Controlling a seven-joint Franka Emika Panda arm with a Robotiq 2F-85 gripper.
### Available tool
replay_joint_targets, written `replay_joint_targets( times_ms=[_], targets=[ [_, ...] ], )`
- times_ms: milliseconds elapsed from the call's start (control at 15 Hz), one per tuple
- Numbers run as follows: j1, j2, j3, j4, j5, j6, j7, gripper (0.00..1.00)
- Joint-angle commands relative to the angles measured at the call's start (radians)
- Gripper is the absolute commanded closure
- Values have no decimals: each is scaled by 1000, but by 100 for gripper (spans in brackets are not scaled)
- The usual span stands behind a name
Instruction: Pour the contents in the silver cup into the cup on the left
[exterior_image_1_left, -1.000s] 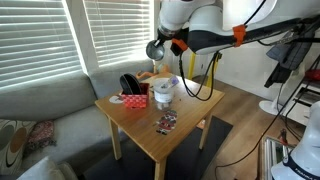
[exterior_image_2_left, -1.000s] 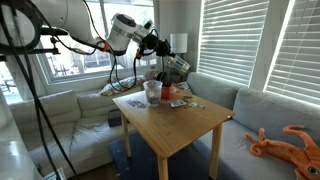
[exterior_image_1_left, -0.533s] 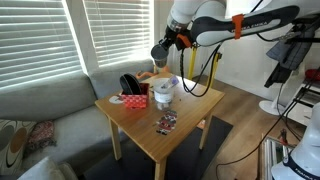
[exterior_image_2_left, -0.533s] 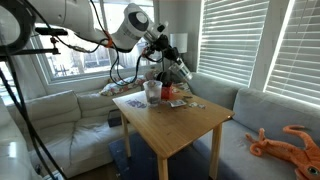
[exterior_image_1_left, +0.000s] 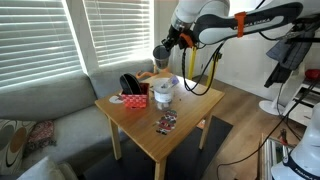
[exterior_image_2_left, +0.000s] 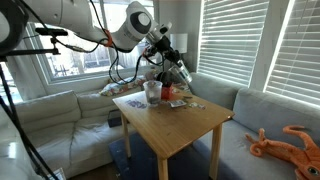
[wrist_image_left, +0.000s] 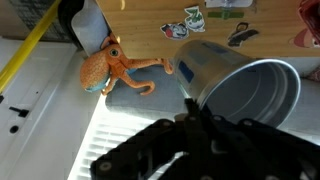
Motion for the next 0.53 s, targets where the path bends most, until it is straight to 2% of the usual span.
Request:
replay_joint_targets(
  times_ms=[0,133,200,267,333,400,467],
  targets=[
    [-49,-49,-52,-72,254,63,-112,99],
    [-79,-78,-84,-123,416,71,-193,99],
    [-95,-81,-99,-138,463,58,-205,99],
    [-112,-82,-107,-130,384,-19,-107,99],
    [-119,-73,-105,-110,311,-36,-60,99],
    [-116,-40,-103,-87,366,0,-143,96],
    [-126,-43,-109,-89,348,-14,-122,96]
  ],
)
